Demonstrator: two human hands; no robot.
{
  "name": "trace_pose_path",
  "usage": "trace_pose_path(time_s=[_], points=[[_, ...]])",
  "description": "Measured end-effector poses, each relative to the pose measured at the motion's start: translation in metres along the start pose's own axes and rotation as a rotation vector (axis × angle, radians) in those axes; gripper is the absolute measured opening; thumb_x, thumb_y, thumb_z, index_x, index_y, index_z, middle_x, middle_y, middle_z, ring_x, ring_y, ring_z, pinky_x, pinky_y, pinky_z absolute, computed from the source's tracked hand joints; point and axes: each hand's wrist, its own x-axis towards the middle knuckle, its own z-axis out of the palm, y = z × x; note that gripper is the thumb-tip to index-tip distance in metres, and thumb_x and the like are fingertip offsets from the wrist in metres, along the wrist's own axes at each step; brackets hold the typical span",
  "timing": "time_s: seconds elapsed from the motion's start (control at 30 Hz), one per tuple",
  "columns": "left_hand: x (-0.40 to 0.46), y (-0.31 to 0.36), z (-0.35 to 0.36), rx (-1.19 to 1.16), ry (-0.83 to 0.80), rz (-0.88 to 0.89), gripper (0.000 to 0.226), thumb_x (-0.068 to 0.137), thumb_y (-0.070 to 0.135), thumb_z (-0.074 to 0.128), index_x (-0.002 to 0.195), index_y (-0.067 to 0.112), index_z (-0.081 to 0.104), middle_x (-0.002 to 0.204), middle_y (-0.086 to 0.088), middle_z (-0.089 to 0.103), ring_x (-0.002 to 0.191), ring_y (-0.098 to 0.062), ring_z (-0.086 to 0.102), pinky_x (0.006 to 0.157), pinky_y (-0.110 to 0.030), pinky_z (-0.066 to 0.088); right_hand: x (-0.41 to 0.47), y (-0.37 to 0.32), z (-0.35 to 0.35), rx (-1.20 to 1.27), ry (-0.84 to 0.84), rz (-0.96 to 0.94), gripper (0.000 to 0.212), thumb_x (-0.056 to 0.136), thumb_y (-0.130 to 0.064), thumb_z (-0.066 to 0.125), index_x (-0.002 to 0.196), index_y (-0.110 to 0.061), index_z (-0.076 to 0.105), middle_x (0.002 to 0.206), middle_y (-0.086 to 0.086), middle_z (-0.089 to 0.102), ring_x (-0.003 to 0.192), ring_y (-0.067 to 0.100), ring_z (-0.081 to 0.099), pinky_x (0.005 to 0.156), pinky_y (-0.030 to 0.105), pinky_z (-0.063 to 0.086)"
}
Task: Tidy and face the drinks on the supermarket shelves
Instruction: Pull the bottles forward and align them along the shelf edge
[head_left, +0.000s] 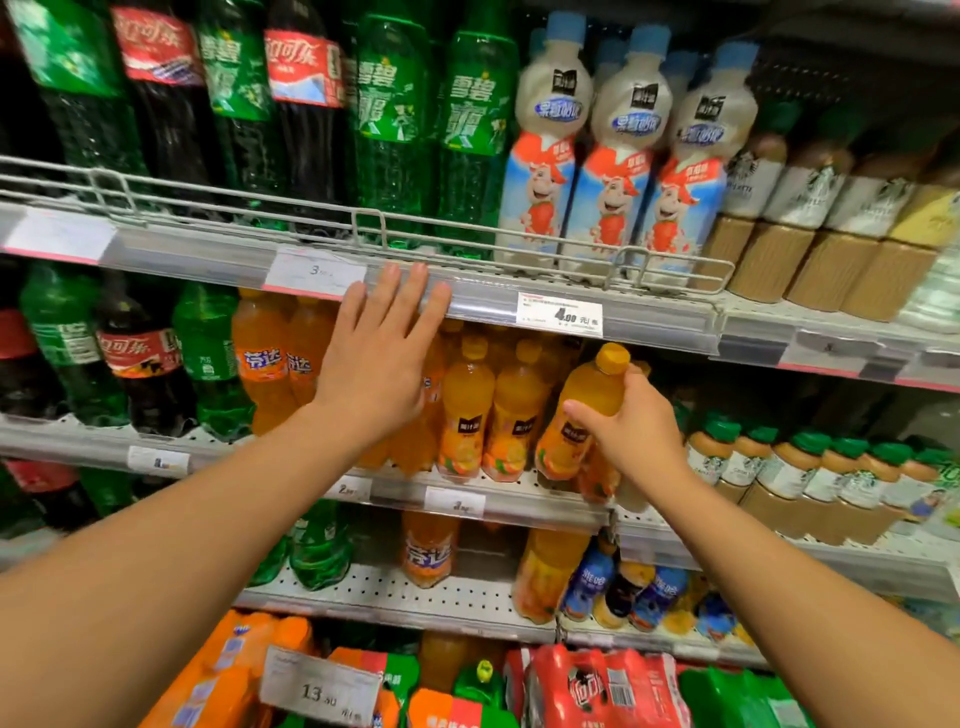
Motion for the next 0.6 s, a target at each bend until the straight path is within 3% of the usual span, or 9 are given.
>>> trace_pose_path(time_s=[0.13, 0.27, 0.4, 0.5, 0.6], points=[[-0.001, 0.000, 0.002, 0.006, 0.020, -0.001, 0.103, 0.075, 0.025, 0.070, 0.154, 0.017, 0.005, 0.162, -0.013, 0.009, 0.149, -0.033, 0.005, 0.118, -0.051, 0.006, 0.010, 0.002, 0.013, -0.079, -0.032, 0.044, 0.085, 0.078, -0.052, 0.074, 0.140, -0.009, 0.035, 0.077, -0.006, 0.050, 0.070, 0.016, 0.051, 0.047, 0.024, 0.032], [-0.001, 0.001, 0.005, 0.010, 0.025, -0.007, 0.103, 0.073, 0.022, 0.069, 0.154, 0.018, 0.006, 0.162, -0.013, 0.009, 0.149, -0.033, 0.005, 0.117, -0.052, 0.006, 0.020, 0.001, 0.022, -0.114, -0.082, 0.055, 0.092, 0.080, -0.050, 0.074, 0.146, -0.006, 0.028, 0.093, 0.008, 0.064, 0.087, 0.028, 0.062, 0.055, 0.028, 0.039], [-0.001, 0.000, 0.007, 0.006, 0.045, -0.009, 0.106, 0.071, 0.021, 0.070, 0.153, 0.019, 0.003, 0.162, -0.013, 0.010, 0.149, -0.033, 0.006, 0.117, -0.052, 0.006, 0.032, -0.001, 0.024, -0.168, -0.114, 0.077, 0.076, 0.080, -0.039, 0.077, 0.135, -0.002, 0.040, 0.113, 0.015, 0.063, 0.097, 0.031, 0.062, 0.067, 0.027, 0.040], [-0.001, 0.001, 0.009, 0.001, 0.051, -0.009, 0.107, 0.068, 0.021, 0.072, 0.153, 0.018, 0.006, 0.161, -0.014, 0.012, 0.148, -0.034, 0.007, 0.117, -0.053, 0.008, 0.040, -0.001, 0.024, -0.139, -0.121, 0.128, 0.054, 0.078, -0.029, 0.079, 0.116, -0.007, 0.048, 0.104, 0.012, 0.060, 0.088, 0.027, 0.060, 0.065, 0.028, 0.041], [-0.001, 0.000, 0.011, 0.007, 0.060, -0.009, 0.108, 0.067, 0.021, 0.074, 0.153, 0.018, 0.009, 0.161, -0.014, 0.014, 0.148, -0.034, 0.009, 0.117, -0.053, 0.009, 0.042, 0.000, 0.028, -0.165, -0.118, 0.152, 0.048, 0.078, -0.029, 0.078, 0.106, -0.012, 0.044, 0.090, 0.003, 0.055, 0.076, 0.020, 0.054, 0.056, 0.025, 0.040]])
